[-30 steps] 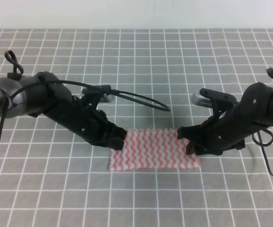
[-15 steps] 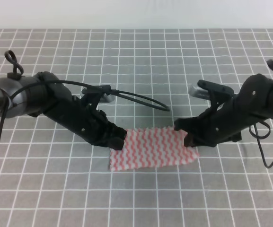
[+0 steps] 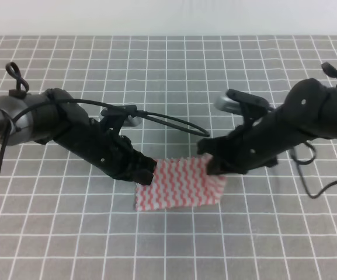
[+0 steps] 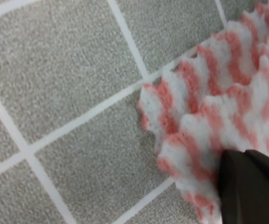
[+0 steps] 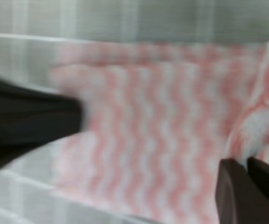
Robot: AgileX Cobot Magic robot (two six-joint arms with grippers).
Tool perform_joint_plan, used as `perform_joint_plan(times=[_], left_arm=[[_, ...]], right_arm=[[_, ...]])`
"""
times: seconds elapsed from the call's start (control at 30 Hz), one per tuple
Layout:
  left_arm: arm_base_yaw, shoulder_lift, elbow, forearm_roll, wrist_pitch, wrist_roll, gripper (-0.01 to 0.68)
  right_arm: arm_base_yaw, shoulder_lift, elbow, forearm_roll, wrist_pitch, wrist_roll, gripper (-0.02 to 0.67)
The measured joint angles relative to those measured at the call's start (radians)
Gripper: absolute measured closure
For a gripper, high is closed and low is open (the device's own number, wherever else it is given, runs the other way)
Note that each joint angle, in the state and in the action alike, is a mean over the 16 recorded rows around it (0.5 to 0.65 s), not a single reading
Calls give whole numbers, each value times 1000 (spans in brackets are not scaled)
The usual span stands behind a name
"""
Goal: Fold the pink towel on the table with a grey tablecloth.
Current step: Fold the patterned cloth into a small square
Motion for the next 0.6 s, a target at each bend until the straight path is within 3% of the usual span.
perform_joint_plan(times=[0.6], left_arm=[[8, -74, 7, 34, 11, -7, 676]], right_arm=[[31, 1, -12, 109, -25, -97, 663]])
